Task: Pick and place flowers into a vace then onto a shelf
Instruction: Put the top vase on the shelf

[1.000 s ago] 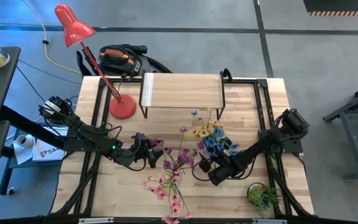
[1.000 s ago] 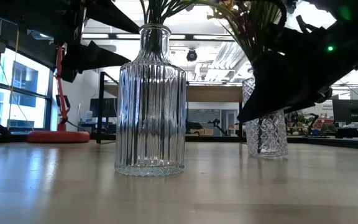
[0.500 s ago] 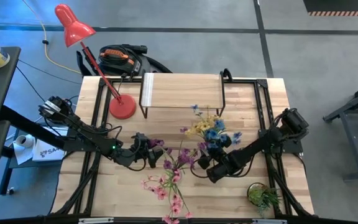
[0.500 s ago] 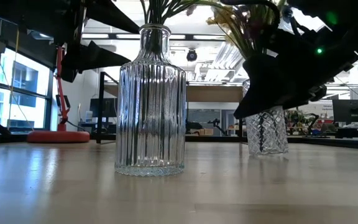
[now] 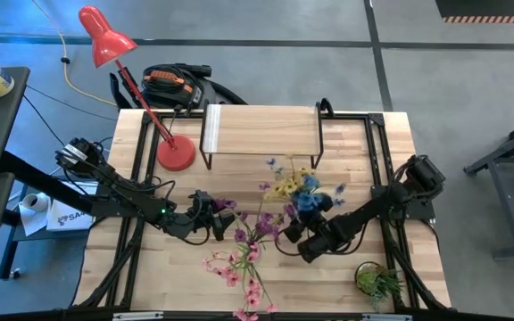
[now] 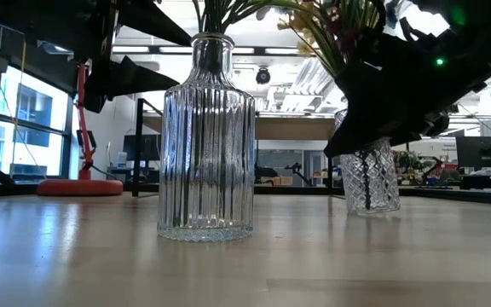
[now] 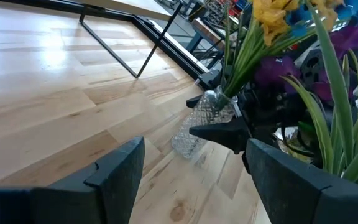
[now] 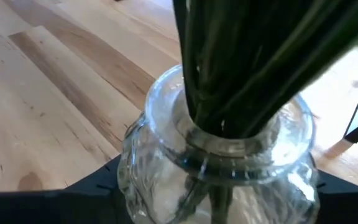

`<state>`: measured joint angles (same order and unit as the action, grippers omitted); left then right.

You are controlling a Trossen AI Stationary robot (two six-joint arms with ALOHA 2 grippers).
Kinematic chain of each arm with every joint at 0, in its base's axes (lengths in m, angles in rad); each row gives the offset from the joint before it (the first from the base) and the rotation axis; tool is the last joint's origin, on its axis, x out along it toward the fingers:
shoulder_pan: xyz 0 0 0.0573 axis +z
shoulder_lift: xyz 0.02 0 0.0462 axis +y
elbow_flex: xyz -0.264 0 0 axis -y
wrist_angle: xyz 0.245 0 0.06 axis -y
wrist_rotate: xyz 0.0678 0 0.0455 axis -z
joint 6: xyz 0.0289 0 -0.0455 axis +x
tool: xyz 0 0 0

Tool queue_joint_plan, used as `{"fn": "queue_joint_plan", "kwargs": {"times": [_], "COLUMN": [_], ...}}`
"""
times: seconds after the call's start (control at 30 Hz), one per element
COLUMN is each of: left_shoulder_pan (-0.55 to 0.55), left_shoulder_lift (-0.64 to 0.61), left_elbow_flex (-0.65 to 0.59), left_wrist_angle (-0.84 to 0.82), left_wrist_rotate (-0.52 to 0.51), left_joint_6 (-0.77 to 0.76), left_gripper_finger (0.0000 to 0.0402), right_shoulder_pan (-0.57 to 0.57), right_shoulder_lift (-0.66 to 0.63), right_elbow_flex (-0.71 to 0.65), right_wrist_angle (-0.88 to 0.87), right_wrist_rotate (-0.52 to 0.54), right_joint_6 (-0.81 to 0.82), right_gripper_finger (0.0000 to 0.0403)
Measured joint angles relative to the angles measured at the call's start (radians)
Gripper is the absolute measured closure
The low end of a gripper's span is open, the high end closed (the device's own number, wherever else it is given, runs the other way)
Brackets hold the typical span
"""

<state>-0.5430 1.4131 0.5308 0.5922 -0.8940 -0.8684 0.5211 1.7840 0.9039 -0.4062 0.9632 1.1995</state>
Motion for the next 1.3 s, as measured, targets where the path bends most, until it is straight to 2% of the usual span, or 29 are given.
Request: {"fn": "queue_joint_plan", "kwargs": {"times": [0.23,0.3,0.4,0.53,0.8,1.03,1.3], "left_shoulder_pan": [0.000,0.000,0.000,0.000,0.000,0.000,0.000], "left_shoulder_lift": [0.000,0.000,0.000,0.000,0.000,0.000,0.000], "left_elbow_flex": [0.000,0.000,0.000,0.000,0.000,0.000,0.000], "left_wrist_angle": [0.000,0.000,0.000,-0.001,-0.005,-0.004,-0.006], "left_wrist_rotate": [0.000,0.000,0.000,0.000,0.000,0.000,0.000], "left_joint_6": [0.000,0.000,0.000,0.000,0.000,0.000,0.000], "left_gripper_finger": [0.0085,0.0085,0.0085,0.0085,0.0085,0.0085,0.0085], "right_shoulder_pan": [0.010,0.018,0.025,0.029,0.029,0.030,-0.010], "right_shoulder_lift": [0.009,0.005,0.003,-0.010,-0.024,-0.141,-0.420], "right_elbow_flex": [-0.006,-0.004,-0.006,-0.004,-0.004,-0.004,-0.004], "right_wrist_angle": [0.022,0.041,0.060,0.097,0.097,0.035,-0.203], "right_wrist_rotate": [-0.019,0.011,0.053,0.103,0.134,0.178,0.176], "right_joint_6": [-0.020,-0.026,-0.062,-0.101,-0.129,-0.164,-0.188], "right_gripper_finger": [0.0124,0.0131,0.0164,0.0165,0.0165,0.0165,0.0165]}}
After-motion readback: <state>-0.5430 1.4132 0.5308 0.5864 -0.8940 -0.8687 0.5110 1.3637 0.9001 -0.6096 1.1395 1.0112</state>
